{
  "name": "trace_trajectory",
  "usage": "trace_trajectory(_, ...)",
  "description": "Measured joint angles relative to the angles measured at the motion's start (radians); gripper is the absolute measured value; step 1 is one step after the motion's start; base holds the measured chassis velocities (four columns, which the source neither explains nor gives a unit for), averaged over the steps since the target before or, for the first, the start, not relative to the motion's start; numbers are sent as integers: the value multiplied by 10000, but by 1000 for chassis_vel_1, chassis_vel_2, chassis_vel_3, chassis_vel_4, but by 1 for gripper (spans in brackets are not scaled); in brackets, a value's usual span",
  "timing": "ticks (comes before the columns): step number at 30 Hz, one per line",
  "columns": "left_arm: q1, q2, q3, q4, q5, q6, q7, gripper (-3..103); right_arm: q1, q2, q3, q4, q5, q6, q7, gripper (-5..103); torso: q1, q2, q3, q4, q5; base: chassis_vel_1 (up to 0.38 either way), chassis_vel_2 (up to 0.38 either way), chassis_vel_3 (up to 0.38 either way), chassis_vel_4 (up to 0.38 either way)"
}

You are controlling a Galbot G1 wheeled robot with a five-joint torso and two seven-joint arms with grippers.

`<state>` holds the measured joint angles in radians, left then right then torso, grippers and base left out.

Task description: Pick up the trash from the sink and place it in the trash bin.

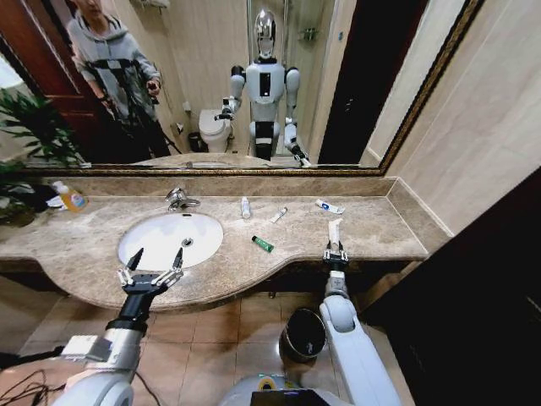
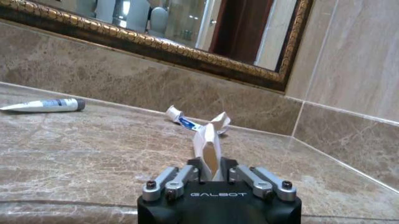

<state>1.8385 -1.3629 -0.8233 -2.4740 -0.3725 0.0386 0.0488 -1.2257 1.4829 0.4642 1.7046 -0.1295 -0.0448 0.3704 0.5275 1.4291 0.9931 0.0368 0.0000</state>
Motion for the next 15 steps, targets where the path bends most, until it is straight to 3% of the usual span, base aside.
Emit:
trace_trajectory(4, 0, 0, 0, 0, 0, 0, 0, 100, -132, -59, 18, 180, 164, 14, -28, 12, 0, 0, 0, 0, 0, 0, 0, 0, 0)
trace_trajectory(5, 0, 0, 0, 0, 0, 0, 0, 100, -171, -70, 23, 243, 282, 34, -31, 2, 0, 0, 0, 0, 0, 0, 0, 0, 0)
trace_trajectory(15, 0, 0, 0, 0, 0, 0, 0, 100, -834, -362, 272, 1474, 1116, 486, -366, 0, 0, 0, 0, 1, -1, 0, 0, 0, 0)
